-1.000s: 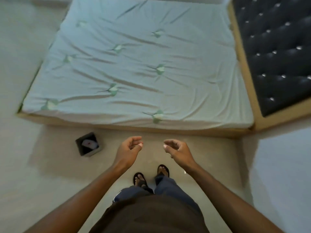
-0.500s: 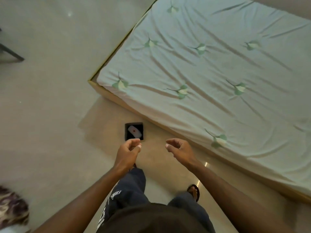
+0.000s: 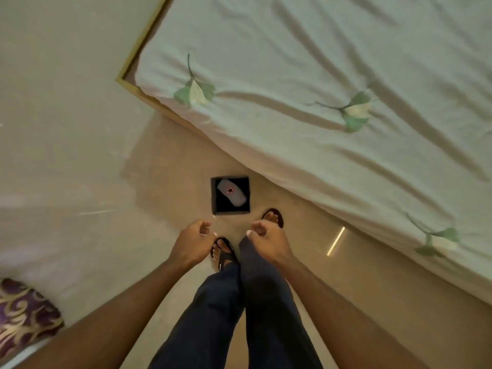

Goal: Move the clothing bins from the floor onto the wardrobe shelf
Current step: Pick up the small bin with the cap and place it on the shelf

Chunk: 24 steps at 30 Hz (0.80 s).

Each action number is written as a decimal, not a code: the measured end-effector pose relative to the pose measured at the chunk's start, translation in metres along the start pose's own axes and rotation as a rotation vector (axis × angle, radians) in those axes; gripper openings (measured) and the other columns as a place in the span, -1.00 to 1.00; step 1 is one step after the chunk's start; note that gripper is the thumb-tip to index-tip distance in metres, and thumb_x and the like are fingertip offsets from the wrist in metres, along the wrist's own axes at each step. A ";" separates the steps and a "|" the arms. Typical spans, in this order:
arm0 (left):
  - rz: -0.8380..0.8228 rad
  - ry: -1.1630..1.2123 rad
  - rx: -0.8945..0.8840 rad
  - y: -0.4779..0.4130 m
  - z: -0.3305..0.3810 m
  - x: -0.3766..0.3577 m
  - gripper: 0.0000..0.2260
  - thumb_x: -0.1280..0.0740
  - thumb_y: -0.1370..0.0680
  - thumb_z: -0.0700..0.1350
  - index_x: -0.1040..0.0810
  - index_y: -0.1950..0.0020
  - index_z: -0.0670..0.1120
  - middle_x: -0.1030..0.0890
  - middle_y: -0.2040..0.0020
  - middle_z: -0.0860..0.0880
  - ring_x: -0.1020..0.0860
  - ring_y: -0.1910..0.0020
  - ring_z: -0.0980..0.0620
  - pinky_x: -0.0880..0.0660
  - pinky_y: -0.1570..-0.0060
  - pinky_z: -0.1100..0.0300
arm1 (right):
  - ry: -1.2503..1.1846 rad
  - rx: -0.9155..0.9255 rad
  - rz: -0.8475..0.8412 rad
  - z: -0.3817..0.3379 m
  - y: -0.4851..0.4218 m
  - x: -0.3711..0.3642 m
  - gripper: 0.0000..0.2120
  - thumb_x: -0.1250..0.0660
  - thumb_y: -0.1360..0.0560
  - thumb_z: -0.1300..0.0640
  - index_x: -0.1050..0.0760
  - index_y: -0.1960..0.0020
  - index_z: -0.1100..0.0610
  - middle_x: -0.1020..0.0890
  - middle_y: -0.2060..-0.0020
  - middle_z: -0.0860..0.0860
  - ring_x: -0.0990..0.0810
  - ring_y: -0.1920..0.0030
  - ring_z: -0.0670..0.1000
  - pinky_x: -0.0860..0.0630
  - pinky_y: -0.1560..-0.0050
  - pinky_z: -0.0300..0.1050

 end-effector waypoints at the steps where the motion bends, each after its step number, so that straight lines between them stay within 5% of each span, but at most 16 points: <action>1: -0.011 -0.018 0.023 -0.022 -0.006 -0.009 -0.67 -0.33 -0.55 -0.06 -0.49 -0.31 -0.06 -0.57 -0.15 -0.01 -0.52 -0.05 0.06 -0.45 -0.06 0.19 | 0.014 -0.019 -0.015 0.012 -0.022 -0.009 -0.61 -0.33 -0.41 -0.14 -0.57 -0.16 0.00 -0.68 -0.01 -0.07 -0.62 -0.04 -0.06 -0.55 -0.18 -0.04; 4: -0.022 -0.052 0.050 -0.094 -0.016 -0.034 -0.68 -0.34 -0.53 -0.10 -0.51 -0.28 -0.09 -0.59 -0.15 -0.04 -0.53 -0.07 0.02 -0.41 -0.05 0.21 | 0.067 -0.091 -0.057 0.049 -0.089 -0.034 -0.50 -0.25 -0.28 -0.30 -0.53 -0.13 -0.09 -0.67 0.01 -0.12 -0.63 -0.04 -0.04 -0.56 -0.14 0.00; 8: -0.038 -0.112 0.074 -0.188 -0.037 -0.064 -0.66 -0.37 -0.50 -0.09 -0.52 -0.27 -0.10 -0.62 -0.17 -0.07 -0.56 -0.13 -0.05 -0.46 -0.17 0.16 | 0.039 -0.177 -0.051 0.073 -0.158 -0.057 -0.66 -0.34 -0.45 -0.08 -0.52 -0.20 -0.03 -0.64 -0.10 -0.04 -0.58 -0.15 0.02 -0.49 -0.16 -0.10; 12: -0.037 -0.264 0.038 -0.267 -0.056 -0.078 -0.58 -0.32 -0.39 0.05 -0.51 -0.24 0.00 -0.58 -0.16 -0.10 -0.58 -0.06 -0.14 -0.57 -0.06 0.01 | 0.136 -0.230 -0.043 0.096 -0.215 -0.063 -0.60 -0.26 -0.57 0.04 -0.40 -0.40 -0.01 -0.37 -0.40 0.08 -0.30 -0.42 0.12 -0.25 -0.28 -0.16; 15: -0.055 -0.432 -0.014 -0.337 -0.074 -0.090 -0.56 -0.17 -0.38 0.12 -0.43 -0.24 0.06 -0.48 -0.24 -0.12 -0.46 -0.18 -0.21 -0.48 -0.10 -0.03 | 0.160 -0.236 -0.082 0.125 -0.265 -0.088 -0.58 -0.29 -0.54 0.00 -0.40 -0.40 -0.05 -0.43 -0.38 0.09 -0.44 -0.32 0.08 -0.38 -0.20 -0.16; 19: -0.136 -0.409 -0.069 -0.380 -0.068 -0.095 -0.69 -0.24 -0.44 -0.01 -0.56 -0.10 -0.10 -0.60 -0.02 -0.09 -0.53 0.07 -0.10 -0.37 0.16 0.14 | 0.092 -0.250 -0.164 0.137 -0.290 -0.114 -0.41 -0.32 -0.52 -0.03 -0.26 -0.50 0.07 -0.36 -0.46 0.07 -0.35 -0.44 0.08 -0.32 -0.35 -0.14; 24: -0.176 -0.419 -0.104 -0.362 -0.051 -0.091 -0.77 -0.29 -0.52 -0.03 -0.53 -0.11 -0.11 -0.56 -0.01 -0.07 -0.50 0.06 -0.07 -0.36 0.12 0.15 | 0.151 -0.318 -0.150 0.131 -0.280 -0.112 -0.38 -0.26 -0.54 -0.06 -0.17 -0.53 0.07 -0.34 -0.47 0.08 -0.31 -0.46 0.12 -0.29 -0.39 -0.11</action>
Point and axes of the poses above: each hand's wrist, its own y-axis away from the middle knuckle, its own x-axis out of the back of the hand, z = x × y, the point moved 3 cm from there along -y, towards the middle knuckle
